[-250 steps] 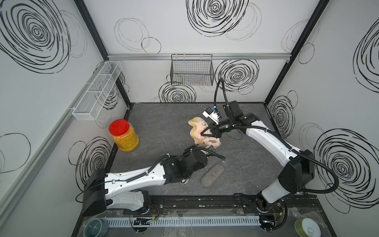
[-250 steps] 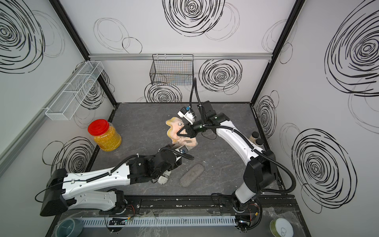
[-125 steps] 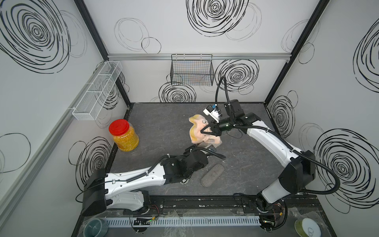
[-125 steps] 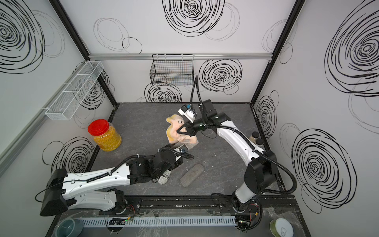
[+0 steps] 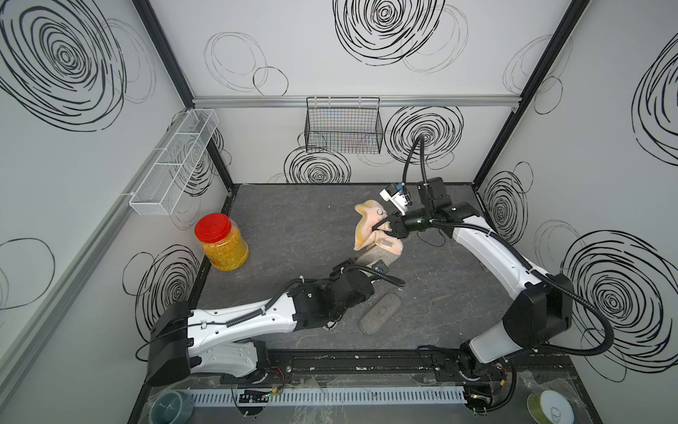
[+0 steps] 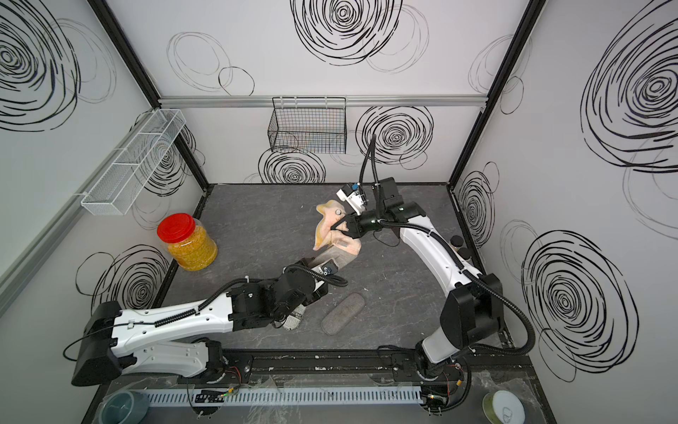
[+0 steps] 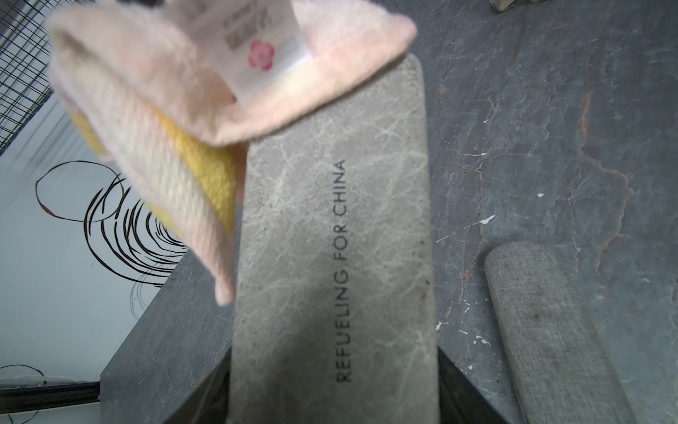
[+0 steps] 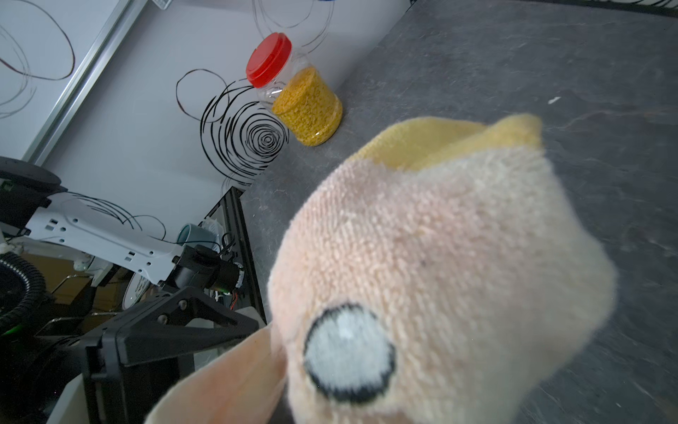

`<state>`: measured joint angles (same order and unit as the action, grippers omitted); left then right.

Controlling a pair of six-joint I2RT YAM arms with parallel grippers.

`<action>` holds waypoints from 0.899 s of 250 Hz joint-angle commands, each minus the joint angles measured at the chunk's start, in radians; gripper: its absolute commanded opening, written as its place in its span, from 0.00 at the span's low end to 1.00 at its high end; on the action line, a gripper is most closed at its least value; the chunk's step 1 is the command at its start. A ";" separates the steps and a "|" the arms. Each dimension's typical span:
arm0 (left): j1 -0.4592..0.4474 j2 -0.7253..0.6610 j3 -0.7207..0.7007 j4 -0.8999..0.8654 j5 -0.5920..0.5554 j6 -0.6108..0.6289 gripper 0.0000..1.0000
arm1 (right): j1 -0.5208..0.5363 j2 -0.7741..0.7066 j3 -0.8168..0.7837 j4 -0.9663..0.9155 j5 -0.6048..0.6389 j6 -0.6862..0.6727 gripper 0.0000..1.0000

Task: Wipe the eyeglass case
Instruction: Wipe the dirt from the eyeglass case.

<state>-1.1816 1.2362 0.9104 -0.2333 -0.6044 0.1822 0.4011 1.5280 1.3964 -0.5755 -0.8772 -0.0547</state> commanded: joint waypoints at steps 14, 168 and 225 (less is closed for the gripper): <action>-0.014 -0.016 0.010 0.082 -0.049 -0.008 0.55 | 0.106 0.004 0.038 -0.031 -0.021 -0.027 0.05; -0.032 -0.061 -0.041 0.083 -0.064 -0.026 0.55 | 0.050 -0.021 0.008 -0.011 0.039 0.026 0.04; -0.038 -0.061 -0.037 0.084 -0.070 -0.025 0.54 | 0.201 0.093 0.071 -0.009 0.025 0.026 0.03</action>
<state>-1.2137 1.2007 0.8711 -0.2329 -0.6369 0.1738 0.5404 1.5639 1.4193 -0.5709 -0.8249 -0.0204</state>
